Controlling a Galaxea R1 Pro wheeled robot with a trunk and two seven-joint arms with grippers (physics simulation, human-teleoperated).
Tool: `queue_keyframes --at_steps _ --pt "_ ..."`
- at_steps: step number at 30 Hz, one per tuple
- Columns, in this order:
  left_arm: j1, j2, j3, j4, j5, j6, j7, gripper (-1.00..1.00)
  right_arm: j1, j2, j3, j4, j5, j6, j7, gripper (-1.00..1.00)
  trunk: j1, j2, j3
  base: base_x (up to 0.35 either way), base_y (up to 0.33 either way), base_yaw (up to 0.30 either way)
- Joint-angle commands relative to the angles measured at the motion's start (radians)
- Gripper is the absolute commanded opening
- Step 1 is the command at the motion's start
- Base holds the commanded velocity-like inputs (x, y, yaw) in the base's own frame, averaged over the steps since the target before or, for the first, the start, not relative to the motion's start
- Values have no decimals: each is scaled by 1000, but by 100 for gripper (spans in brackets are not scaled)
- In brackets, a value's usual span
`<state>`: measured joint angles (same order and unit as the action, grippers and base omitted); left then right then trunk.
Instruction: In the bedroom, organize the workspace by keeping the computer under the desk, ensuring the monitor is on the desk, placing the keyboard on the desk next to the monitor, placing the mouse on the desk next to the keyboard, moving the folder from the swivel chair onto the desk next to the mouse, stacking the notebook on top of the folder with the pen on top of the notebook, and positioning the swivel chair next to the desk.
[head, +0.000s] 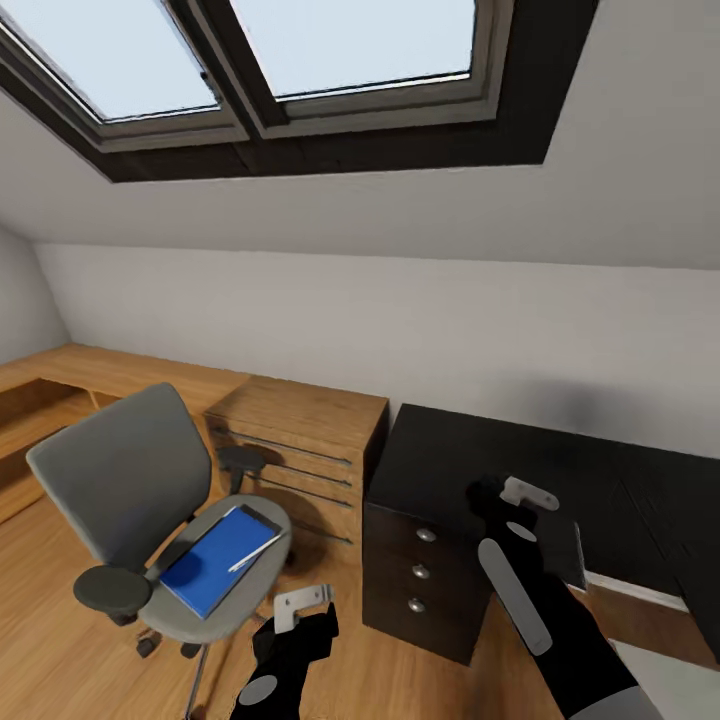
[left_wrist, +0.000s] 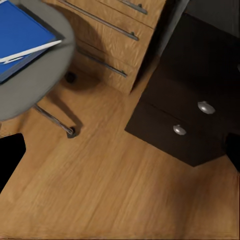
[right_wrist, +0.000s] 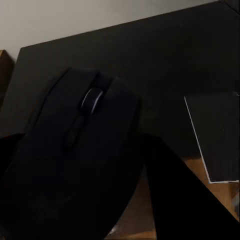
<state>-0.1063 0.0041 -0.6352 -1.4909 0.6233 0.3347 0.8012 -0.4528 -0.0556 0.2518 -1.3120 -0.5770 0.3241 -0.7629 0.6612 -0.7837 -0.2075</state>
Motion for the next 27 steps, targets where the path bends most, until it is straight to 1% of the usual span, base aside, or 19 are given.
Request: queue_keyframes --at_steps 1,8,16,20,24,25,26,27 --pt "-1 0 -1 -2 4 4 7 100 -1 -1 3 -1 -7 1 -9 -100 -4 6 2 -345 -71 -294" --pt "-1 0 -1 -2 9 4 7 100 -1 -1 3 -1 -7 0 -9 -100 -31 55 24 -304 -81 -294" --pt "-1 0 4 8 11 4 7 100 -1 -1 3 0 -7 0 -9 -100 -62 111 49 -45 -14 -294" --pt "-1 -4 9 85 11 4 10 100 -1 -2 3 0 -7 0 -9 -100 -77 139 62 -3 -1 -294" --pt "-1 -4 17 138 12 2 9 100 -1 -4 3 -1 -7 0 -9 -100 -92 167 77 -1 0 -280" --pt "-1 -4 19 170 12 0 9 100 -1 -4 3 0 -7 0 -9 -100 -96 174 80 0 0 -153" --pt "-1 -4 21 228 12 -10 7 100 -1 -3 3 0 -7 0 -9 -100 -100 181 84 0 0 -98" --pt "-1 -4 21 258 12 -19 6 100 -1 -3 3 1 -7 0 -9 -100 -104 188 87 0 0 -78"
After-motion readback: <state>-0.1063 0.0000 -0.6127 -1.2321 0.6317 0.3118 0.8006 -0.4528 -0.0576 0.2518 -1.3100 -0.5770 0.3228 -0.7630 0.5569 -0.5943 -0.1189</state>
